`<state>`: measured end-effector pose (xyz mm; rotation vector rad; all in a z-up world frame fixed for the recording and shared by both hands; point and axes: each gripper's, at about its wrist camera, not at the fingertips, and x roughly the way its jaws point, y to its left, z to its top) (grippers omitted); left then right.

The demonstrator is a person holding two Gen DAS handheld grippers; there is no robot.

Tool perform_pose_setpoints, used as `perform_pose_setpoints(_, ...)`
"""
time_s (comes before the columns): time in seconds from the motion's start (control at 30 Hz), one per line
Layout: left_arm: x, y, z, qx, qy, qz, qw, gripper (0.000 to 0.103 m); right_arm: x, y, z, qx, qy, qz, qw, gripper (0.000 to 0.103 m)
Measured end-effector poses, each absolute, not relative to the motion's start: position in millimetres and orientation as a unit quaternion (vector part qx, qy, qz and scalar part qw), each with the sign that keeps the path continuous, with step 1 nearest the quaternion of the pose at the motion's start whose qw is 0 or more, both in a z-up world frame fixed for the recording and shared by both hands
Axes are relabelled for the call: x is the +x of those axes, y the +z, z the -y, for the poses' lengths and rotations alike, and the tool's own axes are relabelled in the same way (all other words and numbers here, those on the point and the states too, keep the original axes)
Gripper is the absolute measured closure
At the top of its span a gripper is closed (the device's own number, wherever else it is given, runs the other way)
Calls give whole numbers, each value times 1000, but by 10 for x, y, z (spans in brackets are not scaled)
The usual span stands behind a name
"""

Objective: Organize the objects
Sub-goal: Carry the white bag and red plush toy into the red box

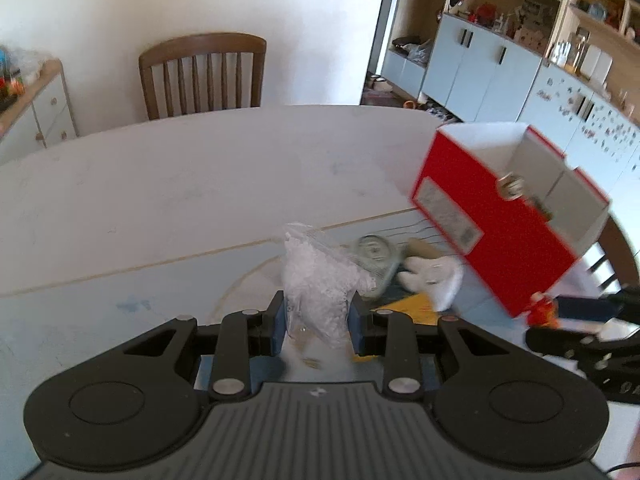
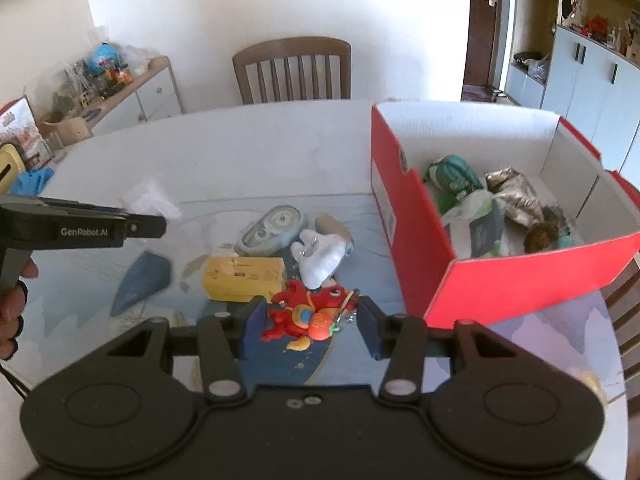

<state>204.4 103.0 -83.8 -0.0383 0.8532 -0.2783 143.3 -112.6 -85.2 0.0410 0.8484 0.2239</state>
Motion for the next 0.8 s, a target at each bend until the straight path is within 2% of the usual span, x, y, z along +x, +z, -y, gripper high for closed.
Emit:
perform_pose_setpoints(0.5,1800,-193,-393,-32,-183,-401,897,73,1310,-299,1593,39,132,-388,911,55)
perform_pose_setpoints(0.8,1874,-58,166,-9,-198,-388,900,73,1383,-153,2042,34,130,-373,918,55)
